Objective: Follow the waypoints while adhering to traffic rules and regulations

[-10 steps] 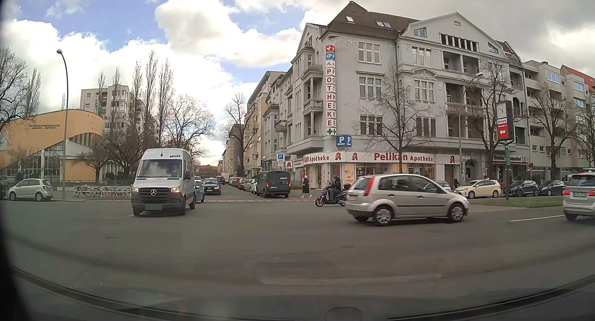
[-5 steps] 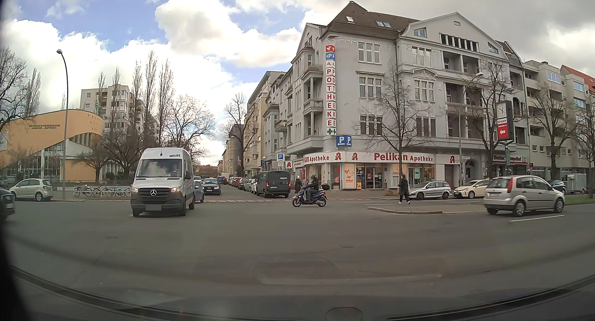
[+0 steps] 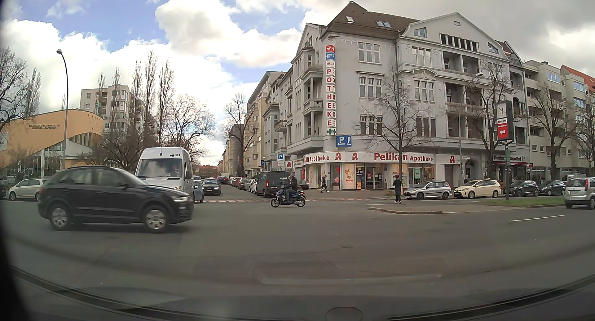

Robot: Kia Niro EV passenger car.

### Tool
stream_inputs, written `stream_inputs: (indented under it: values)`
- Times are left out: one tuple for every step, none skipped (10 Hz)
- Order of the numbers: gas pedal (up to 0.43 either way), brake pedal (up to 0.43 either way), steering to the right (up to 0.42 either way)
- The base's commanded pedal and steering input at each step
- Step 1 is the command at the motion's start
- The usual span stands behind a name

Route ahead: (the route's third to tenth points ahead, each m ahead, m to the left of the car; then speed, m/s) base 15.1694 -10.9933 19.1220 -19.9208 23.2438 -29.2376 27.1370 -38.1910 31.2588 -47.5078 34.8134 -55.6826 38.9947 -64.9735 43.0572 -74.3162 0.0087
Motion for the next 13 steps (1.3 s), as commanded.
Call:
stream_inputs:
  values:
    - [0.000,0.201,0.692]
    - [0.000,0.201,0.692]
    - [0.000,0.201,0.692]
    - [0.000,0.201,0.692]
    - [0.000,0.201,0.692]
    - [0.000,0.201,0.692]
    - [0.000,0.201,0.692]
    - [0.000,0.201,0.692]
    - [0.000,0.201,0.692]
    - [0.000,0.201,0.692]
    - [0.000,0.189,0.693]
    - [0.000,0.183,0.694]
    - [0.000,0.152,0.697]
